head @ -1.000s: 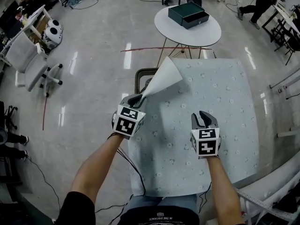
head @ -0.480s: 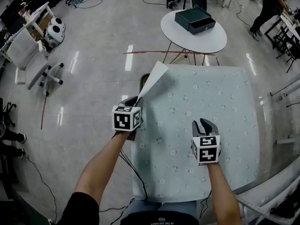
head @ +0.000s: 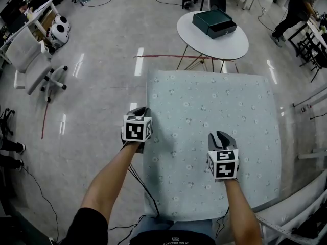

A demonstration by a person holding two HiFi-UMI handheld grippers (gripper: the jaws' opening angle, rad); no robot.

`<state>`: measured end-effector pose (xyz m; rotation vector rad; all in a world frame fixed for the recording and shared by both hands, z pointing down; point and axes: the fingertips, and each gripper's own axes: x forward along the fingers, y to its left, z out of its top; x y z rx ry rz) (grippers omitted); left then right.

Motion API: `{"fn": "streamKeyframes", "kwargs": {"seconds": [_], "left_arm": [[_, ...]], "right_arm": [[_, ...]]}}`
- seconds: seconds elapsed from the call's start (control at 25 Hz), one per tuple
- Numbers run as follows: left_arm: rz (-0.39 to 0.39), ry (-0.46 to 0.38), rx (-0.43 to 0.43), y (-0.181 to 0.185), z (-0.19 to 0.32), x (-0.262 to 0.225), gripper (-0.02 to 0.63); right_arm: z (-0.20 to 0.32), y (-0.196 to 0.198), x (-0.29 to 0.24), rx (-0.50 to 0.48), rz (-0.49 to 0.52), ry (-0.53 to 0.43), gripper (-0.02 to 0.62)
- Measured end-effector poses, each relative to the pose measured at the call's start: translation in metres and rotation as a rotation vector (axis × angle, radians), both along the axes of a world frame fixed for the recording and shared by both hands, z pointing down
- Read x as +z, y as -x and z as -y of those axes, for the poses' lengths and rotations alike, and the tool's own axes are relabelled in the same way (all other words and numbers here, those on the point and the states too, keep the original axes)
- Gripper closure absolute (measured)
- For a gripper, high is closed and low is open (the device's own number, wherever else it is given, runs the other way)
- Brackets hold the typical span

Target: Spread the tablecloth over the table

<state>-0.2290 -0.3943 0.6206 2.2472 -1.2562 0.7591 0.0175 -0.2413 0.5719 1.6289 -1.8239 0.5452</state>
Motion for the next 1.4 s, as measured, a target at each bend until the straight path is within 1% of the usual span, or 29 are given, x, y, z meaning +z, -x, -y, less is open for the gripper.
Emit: {"fn": "streamKeyframes", "kwargs": {"seconds": [0.16, 0.24, 0.44, 0.68, 0.84, 1.2, 1.4], "left_arm": [[0.047, -0.011, 0.026, 0.006, -0.004, 0.002, 0.53], [0.054, -0.021, 0.029, 0.008, -0.008, -0.004, 0.508], [-0.001, -0.079, 0.022, 0.005, -0.024, -0.047, 0.499], [-0.065, -0.158, 0.042, -0.017, -0.053, -0.11, 0.499], [-0.096, -0.207, 0.066, -0.038, -0.075, -0.144, 0.499], [-0.119, -0.296, 0.101, -0.079, -0.14, -0.207, 0.499], [-0.118, -0.34, 0.076, -0.101, -0.174, -0.233, 0.499]], "right_arm": [[0.001, 0.003, -0.005, -0.002, 0.001, -0.011, 0.489], [0.0, 0.005, -0.009, -0.001, 0.007, -0.016, 0.489], [0.0, 0.016, -0.035, -0.003, 0.036, -0.056, 0.489], [-0.006, 0.021, -0.083, 0.001, 0.075, -0.134, 0.5], [-0.021, 0.01, -0.112, 0.004, 0.083, -0.176, 0.52], [-0.066, -0.026, -0.16, 0.006, 0.088, -0.244, 0.56], [-0.092, -0.048, -0.178, -0.018, 0.113, -0.292, 0.574]]}}
